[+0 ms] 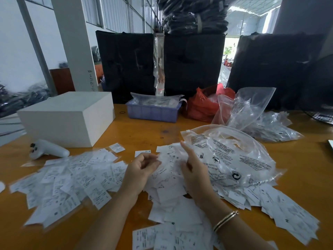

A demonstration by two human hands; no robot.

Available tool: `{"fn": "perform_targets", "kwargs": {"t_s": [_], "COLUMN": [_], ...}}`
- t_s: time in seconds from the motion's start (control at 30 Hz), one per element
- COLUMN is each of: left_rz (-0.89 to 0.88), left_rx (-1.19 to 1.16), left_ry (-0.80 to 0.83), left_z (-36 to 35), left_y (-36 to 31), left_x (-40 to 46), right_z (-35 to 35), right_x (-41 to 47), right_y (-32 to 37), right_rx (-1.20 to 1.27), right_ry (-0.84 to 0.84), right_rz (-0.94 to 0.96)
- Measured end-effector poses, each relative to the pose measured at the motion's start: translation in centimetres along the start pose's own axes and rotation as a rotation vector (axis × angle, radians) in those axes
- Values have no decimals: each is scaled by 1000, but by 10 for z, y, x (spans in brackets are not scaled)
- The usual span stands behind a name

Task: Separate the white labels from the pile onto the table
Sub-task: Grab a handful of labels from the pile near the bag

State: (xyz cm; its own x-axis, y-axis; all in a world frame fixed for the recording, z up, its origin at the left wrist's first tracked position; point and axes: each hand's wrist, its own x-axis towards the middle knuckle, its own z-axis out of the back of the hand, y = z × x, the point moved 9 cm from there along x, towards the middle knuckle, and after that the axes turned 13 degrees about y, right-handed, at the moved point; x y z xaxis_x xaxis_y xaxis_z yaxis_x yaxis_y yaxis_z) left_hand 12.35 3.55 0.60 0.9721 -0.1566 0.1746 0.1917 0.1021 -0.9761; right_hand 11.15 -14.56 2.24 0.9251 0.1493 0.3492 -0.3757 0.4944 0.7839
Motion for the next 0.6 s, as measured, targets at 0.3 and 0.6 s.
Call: {"fn": "perform_targets", "kwargs": {"t_s": [0.3,0.6], "left_rz": [-21,18], "left_rx": [75,94], "left_ry": [53,17], "left_z": [-7,-6], "left_y": [-1,-1], "left_x": [2,1], "right_z": [8,2], "right_x": [0,2], "right_y": [-17,-18], "right_rx": [836,985], "right_ry": [-86,-58], "right_rz": [-74,-108]}}
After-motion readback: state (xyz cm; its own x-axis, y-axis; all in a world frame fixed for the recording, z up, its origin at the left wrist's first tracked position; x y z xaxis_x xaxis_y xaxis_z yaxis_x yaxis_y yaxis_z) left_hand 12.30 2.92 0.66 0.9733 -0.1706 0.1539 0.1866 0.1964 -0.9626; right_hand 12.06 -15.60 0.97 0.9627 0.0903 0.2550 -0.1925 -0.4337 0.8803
